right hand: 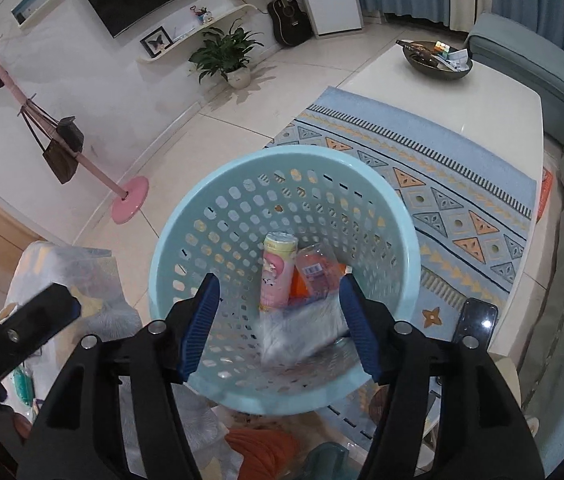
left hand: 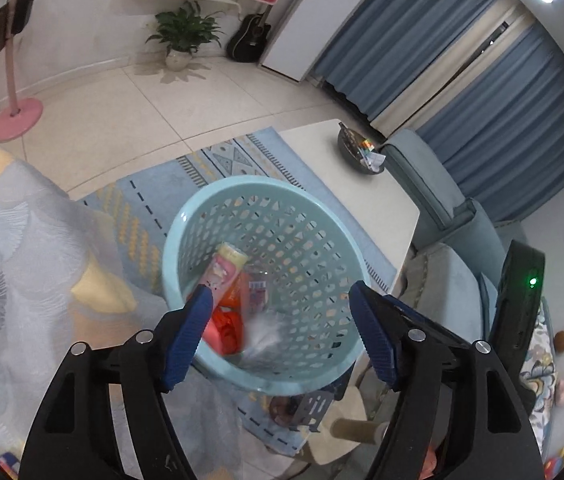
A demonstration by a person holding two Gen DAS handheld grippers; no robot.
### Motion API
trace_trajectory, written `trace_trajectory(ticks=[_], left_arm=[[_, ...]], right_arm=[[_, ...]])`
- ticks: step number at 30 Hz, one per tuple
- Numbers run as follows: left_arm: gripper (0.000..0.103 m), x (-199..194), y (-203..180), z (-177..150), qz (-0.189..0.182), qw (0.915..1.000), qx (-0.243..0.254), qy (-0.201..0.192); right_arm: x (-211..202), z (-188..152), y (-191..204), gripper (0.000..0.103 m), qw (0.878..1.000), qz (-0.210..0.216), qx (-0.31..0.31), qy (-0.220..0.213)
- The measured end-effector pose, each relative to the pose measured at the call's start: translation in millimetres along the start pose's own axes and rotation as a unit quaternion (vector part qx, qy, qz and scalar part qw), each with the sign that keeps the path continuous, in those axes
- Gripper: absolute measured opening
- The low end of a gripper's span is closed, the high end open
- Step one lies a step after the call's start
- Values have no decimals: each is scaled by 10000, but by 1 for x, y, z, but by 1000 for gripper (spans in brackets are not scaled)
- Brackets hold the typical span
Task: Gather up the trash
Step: 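Carry packet and carton over the blue basket and open both tools, then grasp the orange panda snack bag with the left tool while the right tool grasps the card box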
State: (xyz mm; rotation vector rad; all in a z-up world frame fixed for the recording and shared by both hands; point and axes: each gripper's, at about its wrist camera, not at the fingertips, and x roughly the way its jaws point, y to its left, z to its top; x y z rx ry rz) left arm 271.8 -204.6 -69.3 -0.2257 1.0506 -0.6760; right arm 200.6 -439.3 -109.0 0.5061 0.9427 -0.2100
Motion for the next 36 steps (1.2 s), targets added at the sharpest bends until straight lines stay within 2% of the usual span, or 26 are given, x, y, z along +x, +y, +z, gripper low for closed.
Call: trace_trajectory(ticks=[7,12,17,19,24,28,29,33,36], left_arm=[[69,-39,3,-9,-16,9995,36,-325],[69,-82,12,-22,-33,9978,-23,-655],[70,-140,28,-47,237,9939,-93,-1075],[75,-161,34,-57,395,9916,-147,-1225],[84,-225,68,-97,1023,9801,-473,-1634],[86,-267,103,-130,1580,9664,-892,-1819],[87,-279,114,-144,1823,9603,-1011,-1853],[87,-304,151,-185,2497,9429,-1397,-1703],[87,-316,180,-214,2740,9316,-1809,-1558]], right_arm=[[-21,-15,19,59,9996,169,-226,-40],[-54,-29,54,59,9965,370,-694,-266],[-88,-51,100,59,9877,740,-1299,-462],[-100,-65,121,63,9821,901,-1578,-503],[-118,-103,166,78,9662,1292,-2179,-481],[-112,-138,198,83,9565,1646,-2408,0],[-109,-144,203,83,9560,1663,-2416,120],[-88,-170,217,83,9506,1806,-2406,764],[-73,-181,224,83,9511,1842,-2229,1083]])
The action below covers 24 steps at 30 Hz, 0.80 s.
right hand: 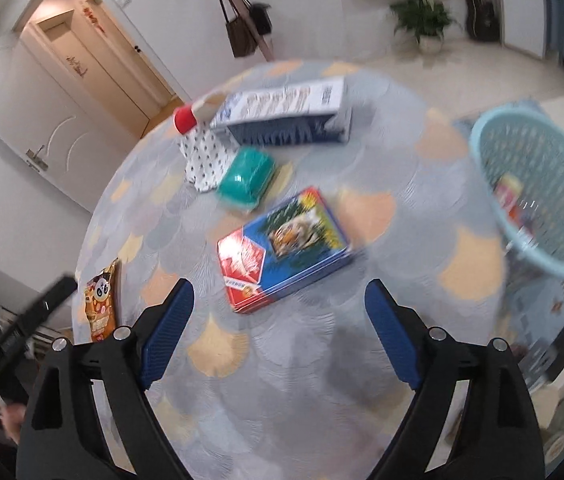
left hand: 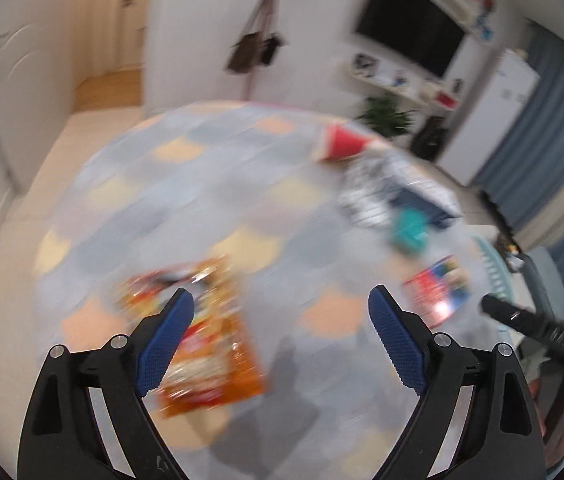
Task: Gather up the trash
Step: 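Grasp the orange panda snack bag with the left tool while the right tool grasps the card box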
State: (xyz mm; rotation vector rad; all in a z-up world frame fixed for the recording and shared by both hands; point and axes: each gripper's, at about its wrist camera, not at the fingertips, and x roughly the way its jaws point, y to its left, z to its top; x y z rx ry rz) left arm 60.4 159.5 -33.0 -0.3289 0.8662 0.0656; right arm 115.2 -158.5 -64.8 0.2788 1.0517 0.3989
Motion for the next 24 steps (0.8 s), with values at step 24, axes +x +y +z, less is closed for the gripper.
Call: trace_trajectory(ticks=[24], left_arm=[[91,35,12,-30,768,9955,378,397]], right_arm=[[74,29,47,97,9881,-1496,291,-186]])
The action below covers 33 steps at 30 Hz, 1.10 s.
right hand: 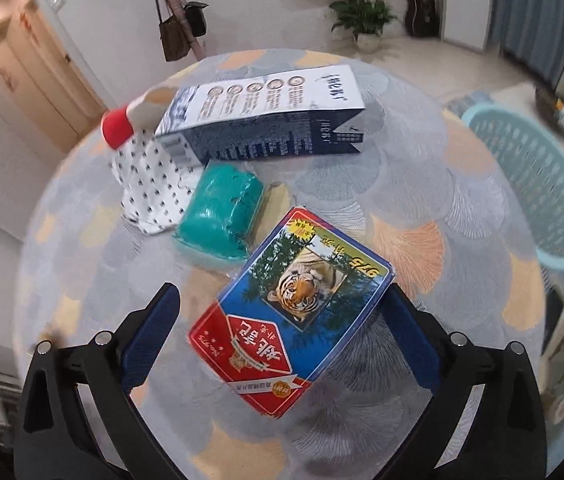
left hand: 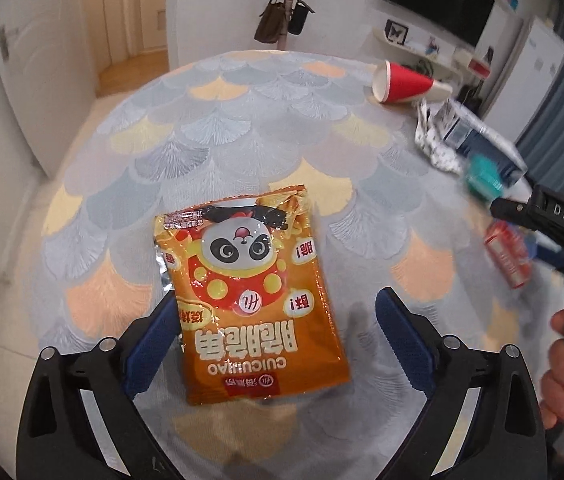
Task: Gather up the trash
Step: 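Grasp the orange panda snack bag with the left tool while the right tool grasps the card box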
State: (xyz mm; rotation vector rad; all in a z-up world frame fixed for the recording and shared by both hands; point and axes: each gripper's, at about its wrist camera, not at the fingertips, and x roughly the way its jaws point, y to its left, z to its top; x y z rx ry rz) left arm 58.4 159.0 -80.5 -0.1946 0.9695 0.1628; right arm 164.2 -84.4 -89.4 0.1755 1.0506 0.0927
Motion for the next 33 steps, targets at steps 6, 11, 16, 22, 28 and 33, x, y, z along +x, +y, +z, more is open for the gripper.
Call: trace_trajectory(ticks=[6,11,16,22,28,33], left_arm=[[66,-6,-5,-3,416,9985,311,-150],[51,-14,-6,-4,325,9984,434,-177],[36,-23,-17,-1,-314,9982,455,-250],[5,-35,-44,8,-1195,9908,573,-288],[5,-36,-63,10,-1357,9877,688,-345],[78,-47,-34,17,-912,9945,224,-464]], right_arm=[[-1,-12,8,86,9973,-330,-653,-101],[-12,-19,-3,66,9960,-65,-884,-45],[-26,-27,-27,63,9966,167,-806,-59],[-50,-16,-52,63,9972,180,-606,-388],[-74,-2,-77,63,9960,267,-416,-751],[-78,2,-91,63,9951,356,-326,-866]])
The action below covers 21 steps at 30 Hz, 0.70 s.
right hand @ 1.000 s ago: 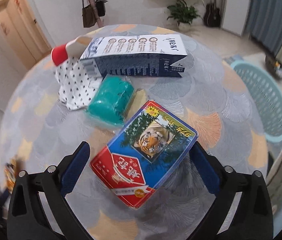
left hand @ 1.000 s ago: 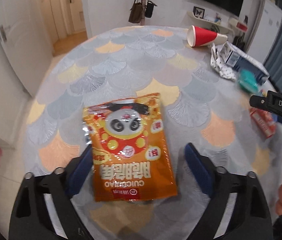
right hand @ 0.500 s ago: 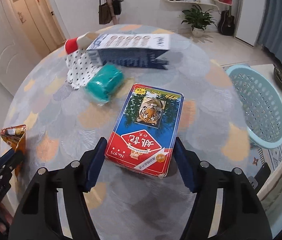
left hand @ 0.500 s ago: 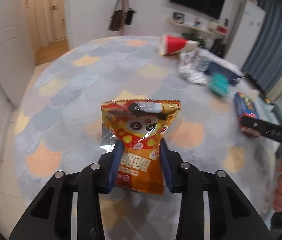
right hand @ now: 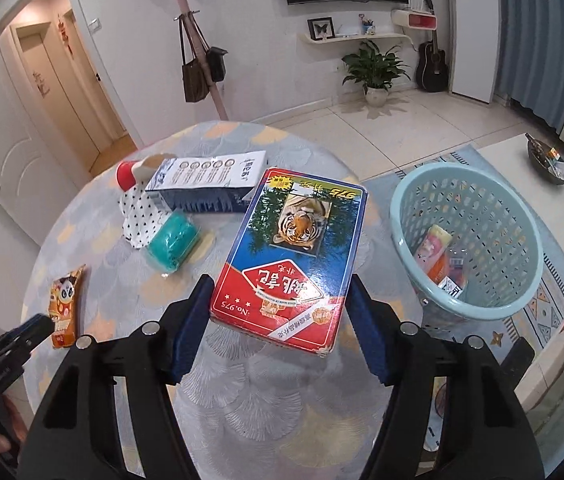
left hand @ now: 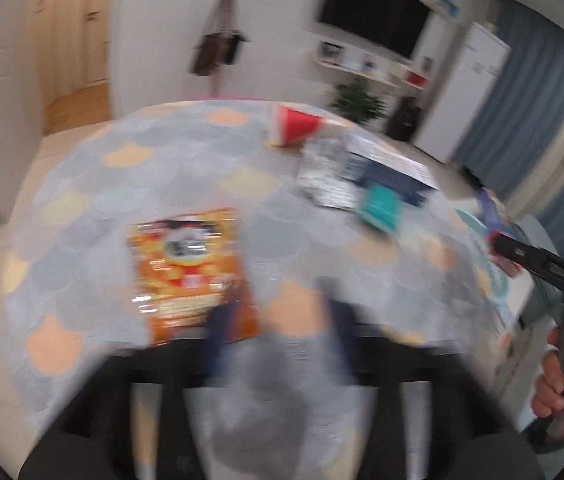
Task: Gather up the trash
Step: 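Grasp the orange panda snack bag with the left tool while the right tool grasps the card box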
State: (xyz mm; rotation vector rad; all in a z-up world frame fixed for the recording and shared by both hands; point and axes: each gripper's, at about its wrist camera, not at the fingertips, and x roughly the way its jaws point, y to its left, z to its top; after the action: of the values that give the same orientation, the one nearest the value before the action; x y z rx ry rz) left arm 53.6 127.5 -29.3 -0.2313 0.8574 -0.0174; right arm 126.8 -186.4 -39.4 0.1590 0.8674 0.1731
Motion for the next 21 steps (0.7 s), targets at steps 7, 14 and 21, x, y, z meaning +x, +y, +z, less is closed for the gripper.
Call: trace_trajectory(ticks=[7,14,21], left_arm=[[78,40,13,5,294,9961,-284,780],[37,59,8,13,1014,9912,95,841],[5,37,18,25,157,9984,-142,528]], right_arm=[[9,-3,-5,63,9997,173,86,119],[8,-5,-16,63,9996,195,157,92],[-2,4,-37,63,9992,226,304,-95]])
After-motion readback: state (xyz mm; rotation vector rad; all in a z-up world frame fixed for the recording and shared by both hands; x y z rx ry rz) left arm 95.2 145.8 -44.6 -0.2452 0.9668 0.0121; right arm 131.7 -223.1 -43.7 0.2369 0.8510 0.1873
